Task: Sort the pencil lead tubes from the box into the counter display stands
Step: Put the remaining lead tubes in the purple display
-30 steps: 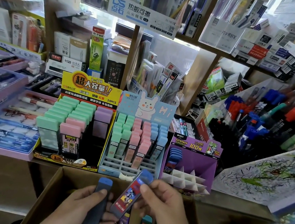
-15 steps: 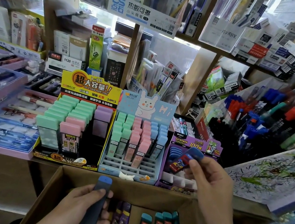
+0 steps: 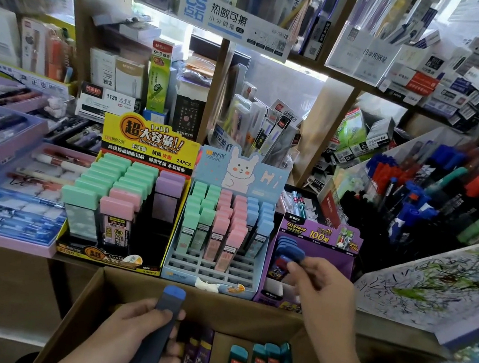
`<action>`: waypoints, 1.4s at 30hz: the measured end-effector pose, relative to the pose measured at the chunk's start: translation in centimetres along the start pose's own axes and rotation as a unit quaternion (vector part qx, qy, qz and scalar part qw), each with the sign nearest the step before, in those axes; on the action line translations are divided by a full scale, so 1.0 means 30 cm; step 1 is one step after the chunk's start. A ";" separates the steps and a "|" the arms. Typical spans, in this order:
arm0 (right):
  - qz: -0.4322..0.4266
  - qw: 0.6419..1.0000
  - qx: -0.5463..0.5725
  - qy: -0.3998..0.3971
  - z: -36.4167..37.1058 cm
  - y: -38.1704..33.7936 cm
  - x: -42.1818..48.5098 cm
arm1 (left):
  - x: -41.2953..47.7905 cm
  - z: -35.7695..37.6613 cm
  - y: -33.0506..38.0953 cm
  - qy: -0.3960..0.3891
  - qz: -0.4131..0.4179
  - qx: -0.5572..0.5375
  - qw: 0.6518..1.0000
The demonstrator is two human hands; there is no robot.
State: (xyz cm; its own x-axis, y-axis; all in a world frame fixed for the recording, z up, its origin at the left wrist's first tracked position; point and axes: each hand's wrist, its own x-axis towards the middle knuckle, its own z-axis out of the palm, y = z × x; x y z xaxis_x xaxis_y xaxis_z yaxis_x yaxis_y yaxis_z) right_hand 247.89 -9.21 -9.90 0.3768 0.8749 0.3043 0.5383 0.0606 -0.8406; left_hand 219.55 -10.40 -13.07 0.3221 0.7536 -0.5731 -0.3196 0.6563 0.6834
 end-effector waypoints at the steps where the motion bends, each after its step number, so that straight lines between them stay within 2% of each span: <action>1: 0.002 1.000 -0.020 0.001 0.006 0.008 -0.002 | 0.001 -0.001 0.000 0.001 0.001 0.000 1.000; 6: -0.010 0.995 -0.096 0.002 0.022 0.045 -0.009 | 0.001 0.000 -0.005 0.001 0.011 -0.001 1.000; 10: -0.011 0.993 -0.117 0.004 0.024 0.060 -0.005 | 0.002 0.001 -0.010 -0.003 0.022 0.008 1.000; 17: -0.016 0.996 -0.075 0.044 0.008 0.035 -0.036 | -0.003 0.002 -0.001 -0.022 0.053 0.055 0.997; 24: -0.034 0.998 -0.027 0.040 -0.039 0.023 -0.132 | 0.021 0.002 -0.005 -0.025 0.025 0.038 0.999; 26: -0.015 1.000 -0.022 0.008 -0.047 0.034 -0.159 | 0.030 -0.002 -0.008 -0.025 0.020 0.032 0.999; 30: 0.047 0.991 -0.039 -0.123 -0.044 0.069 -0.199 | 0.026 0.006 -0.010 -0.014 0.050 0.056 0.997; 35: 0.080 0.943 -0.123 -0.300 -0.007 0.107 -0.212 | -0.003 0.036 0.002 -0.045 0.096 0.078 0.991; 38: 0.100 0.920 -0.153 -0.345 0.011 0.130 -0.216 | -0.001 0.061 0.002 -0.060 0.117 0.060 0.990; 42: 0.123 0.903 -0.184 -0.369 0.012 0.161 -0.221 | 0.013 0.085 0.028 -0.064 0.139 0.124 0.980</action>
State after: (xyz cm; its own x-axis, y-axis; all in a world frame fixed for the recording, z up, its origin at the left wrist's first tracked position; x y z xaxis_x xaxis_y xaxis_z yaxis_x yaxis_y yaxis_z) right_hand 247.71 -14.55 -16.14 -0.0133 0.9301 -0.3671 0.7723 -0.2236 -0.5946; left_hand 221.67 -9.66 -11.57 0.3683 0.8805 -0.2986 -0.1903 0.3857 0.9028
